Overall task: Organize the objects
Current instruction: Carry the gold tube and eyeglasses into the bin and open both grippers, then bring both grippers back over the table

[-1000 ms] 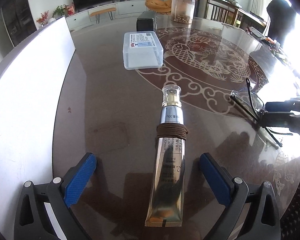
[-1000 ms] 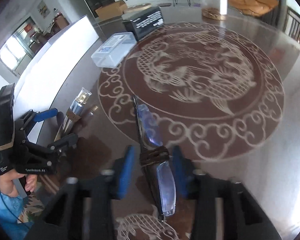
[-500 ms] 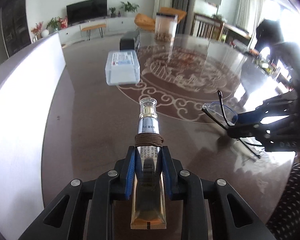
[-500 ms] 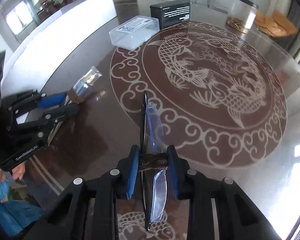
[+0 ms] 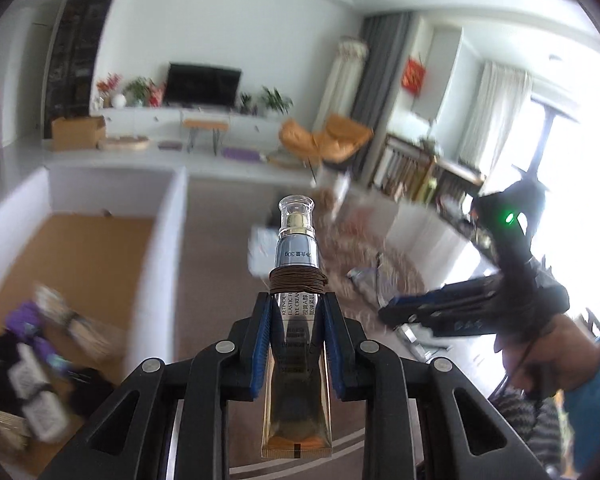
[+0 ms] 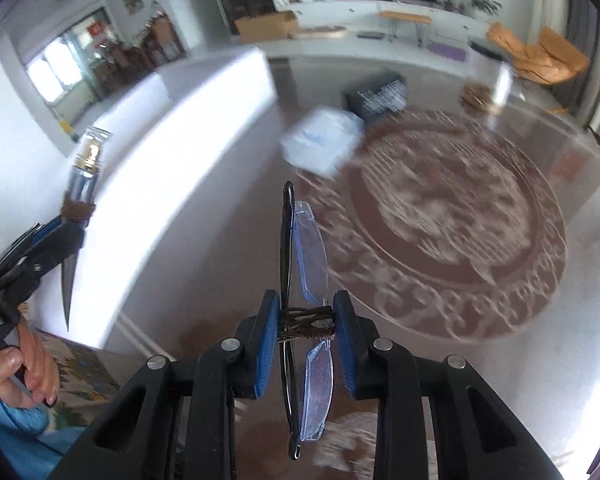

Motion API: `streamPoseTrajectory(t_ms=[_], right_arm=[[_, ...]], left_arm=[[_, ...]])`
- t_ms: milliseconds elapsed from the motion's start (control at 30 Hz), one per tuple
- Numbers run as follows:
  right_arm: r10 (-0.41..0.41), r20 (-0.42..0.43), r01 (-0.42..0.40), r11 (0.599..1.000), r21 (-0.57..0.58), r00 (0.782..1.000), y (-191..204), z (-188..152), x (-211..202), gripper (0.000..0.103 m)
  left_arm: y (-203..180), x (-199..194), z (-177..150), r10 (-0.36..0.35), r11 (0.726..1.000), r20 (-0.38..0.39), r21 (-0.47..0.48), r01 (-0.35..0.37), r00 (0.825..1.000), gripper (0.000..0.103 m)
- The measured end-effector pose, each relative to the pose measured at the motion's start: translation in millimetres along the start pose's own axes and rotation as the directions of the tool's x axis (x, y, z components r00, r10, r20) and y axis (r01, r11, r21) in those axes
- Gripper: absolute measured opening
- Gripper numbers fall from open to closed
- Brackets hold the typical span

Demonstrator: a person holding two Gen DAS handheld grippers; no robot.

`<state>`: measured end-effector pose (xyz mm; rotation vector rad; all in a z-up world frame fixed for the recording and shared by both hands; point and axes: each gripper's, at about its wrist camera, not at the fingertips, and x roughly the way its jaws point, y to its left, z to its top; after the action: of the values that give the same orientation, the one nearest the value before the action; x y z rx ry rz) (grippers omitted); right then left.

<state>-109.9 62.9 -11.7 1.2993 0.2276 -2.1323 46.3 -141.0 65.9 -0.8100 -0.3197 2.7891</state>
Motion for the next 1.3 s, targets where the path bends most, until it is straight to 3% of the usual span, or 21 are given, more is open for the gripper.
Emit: streamPoseTrajectory(t_ms=[100, 200, 367, 500, 567, 600, 633, 667, 700, 733, 900, 967, 1033, 1100, 1200, 1300], right_arm=[[0.069, 0.04, -0.067, 0.997, -0.04, 0.997, 39.3, 27.6, -8.9, 0.029], [0.162, 0.077, -0.156, 0.985, -0.077, 0.984, 86.0, 58.8, -16.3, 0.029], [0.283, 0.089, -0.266, 0.95, -0.166, 0.955, 169.0, 103.0, -6.4, 0.029], [0.301, 0.036, -0.287, 0.935, -0.21, 0.953, 223.3, 116.5, 29.2, 0.029], [0.303, 0.013, -0.294, 0.933, -0.209, 0.953, 238.5, 116.0, 49.6, 0.031], [0.305, -0.004, -0.299, 0.932, -0.205, 0.952, 244.4, 115.0, 60.2, 0.031], [0.303, -0.021, -0.301, 0.933, -0.198, 0.953, 247.5, 114.3, 70.0, 0.041], [0.301, -0.035, -0.302, 0.934, -0.189, 0.953, 249.3, 112.8, 76.9, 0.06], [0.304, -0.032, -0.304, 0.935, -0.182, 0.952, 248.0, 109.9, 80.4, 0.067], [0.31, -0.011, -0.307, 0.934, -0.183, 0.951, 245.3, 106.7, 78.8, 0.073], [0.264, 0.131, -0.237, 0.953, -0.188, 0.956, 206.8, 95.0, 56.8, 0.081], [0.214, 0.217, -0.178, 0.969, -0.172, 0.953, 178.8, 82.4, 42.4, 0.093], [0.109, 0.316, -0.073, 0.99, -0.124, 0.942, 136.2, 57.5, 30.5, 0.1], [-0.014, 0.361, 0.034, 0.998, -0.051, 0.932, 92.7, 28.8, 27.0, 0.101], [-0.205, 0.276, 0.193, 0.979, 0.07, 0.939, 23.9, -16.4, 44.5, 0.101], [-0.348, 0.184, 0.323, 0.934, 0.152, 0.919, -32.1, -53.6, 52.3, 0.101]], left_arm=[[24.3, -31.2, 19.1, 0.047, 0.999, 0.043, -0.017, -0.046, 0.998, 0.025], [63.4, -51.1, 33.3, 0.145, 0.989, 0.052, -0.044, -0.143, 0.988, 0.025], [135.2, -56.0, 30.0, 0.297, 0.947, -0.025, -0.116, -0.298, 0.954, 0.025], [182.6, -45.6, 14.9, 0.41, 0.893, -0.134, -0.145, -0.427, 0.902, 0.025], [205.2, -31.6, 7.7, 0.451, 0.856, -0.246, -0.151, -0.494, 0.858, 0.029], [212.0, -24.9, 5.1, 0.458, 0.846, -0.275, -0.155, -0.51, 0.845, 0.046], [219.0, -20.7, 1.4, 0.477, 0.828, -0.299, -0.162, -0.537, 0.826, 0.06], [223.3, -21.9, 0.5, 0.493, 0.815, -0.302, -0.166, -0.554, 0.816, 0.088], [224.7, -24.2, -1.0, 0.512, 0.803, -0.292, -0.171, -0.571, 0.808, 0.098], [221.7, -27.3, -2.1, 0.529, 0.796, -0.268, -0.173, -0.58, 0.805, 0.098], [209.0, -20.0, -2.4, 0.545, 0.797, -0.238, -0.152, -0.585, 0.804, 0.098], [199.2, -17.1, -0.7, 0.535, 0.81, -0.217, -0.142, -0.569, 0.816, 0.098], [176.0, -9.5, 7.2, 0.513, 0.834, -0.189, -0.121, -0.538, 0.837, 0.098], [156.5, -0.8, 12.4, 0.495, 0.853, -0.169, -0.089, -0.514, 0.852, 0.098], [119.4, 12.4, 19.9, 0.445, 0.891, -0.142, -0.028, -0.453, 0.884, 0.098], [76.4, 24.2, 27.8, 0.359, 0.933, -0.12, 0.024, -0.359, 0.926, 0.098]])
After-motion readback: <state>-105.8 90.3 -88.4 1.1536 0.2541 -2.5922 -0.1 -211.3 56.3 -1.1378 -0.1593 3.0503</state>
